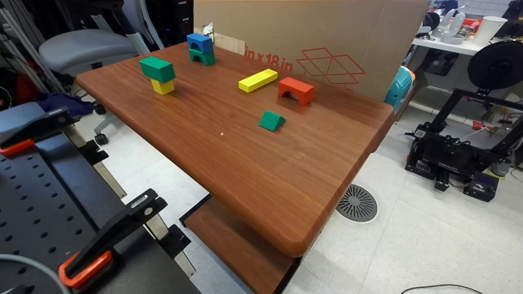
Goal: Pick up the orange object and put it on top of the blue object
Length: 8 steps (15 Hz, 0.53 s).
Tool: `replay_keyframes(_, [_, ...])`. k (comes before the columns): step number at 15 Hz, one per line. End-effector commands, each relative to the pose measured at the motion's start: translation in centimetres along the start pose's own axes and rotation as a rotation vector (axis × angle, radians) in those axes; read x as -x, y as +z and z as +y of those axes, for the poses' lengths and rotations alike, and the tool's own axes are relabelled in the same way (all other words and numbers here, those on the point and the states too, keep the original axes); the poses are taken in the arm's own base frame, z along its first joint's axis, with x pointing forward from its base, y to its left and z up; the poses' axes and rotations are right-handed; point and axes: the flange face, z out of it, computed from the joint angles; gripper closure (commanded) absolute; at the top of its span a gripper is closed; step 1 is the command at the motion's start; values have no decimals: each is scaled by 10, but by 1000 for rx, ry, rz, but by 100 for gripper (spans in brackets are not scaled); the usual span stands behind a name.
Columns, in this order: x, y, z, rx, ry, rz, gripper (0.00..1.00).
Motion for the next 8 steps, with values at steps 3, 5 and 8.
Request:
replay_keyframes(3, [-23, 52, -21, 59, -93, 6, 0])
replay_keyframes(5, [-27, 72, -29, 55, -80, 10, 0])
replay_keyframes(8, [-33, 96, -36, 63, -52, 21, 0])
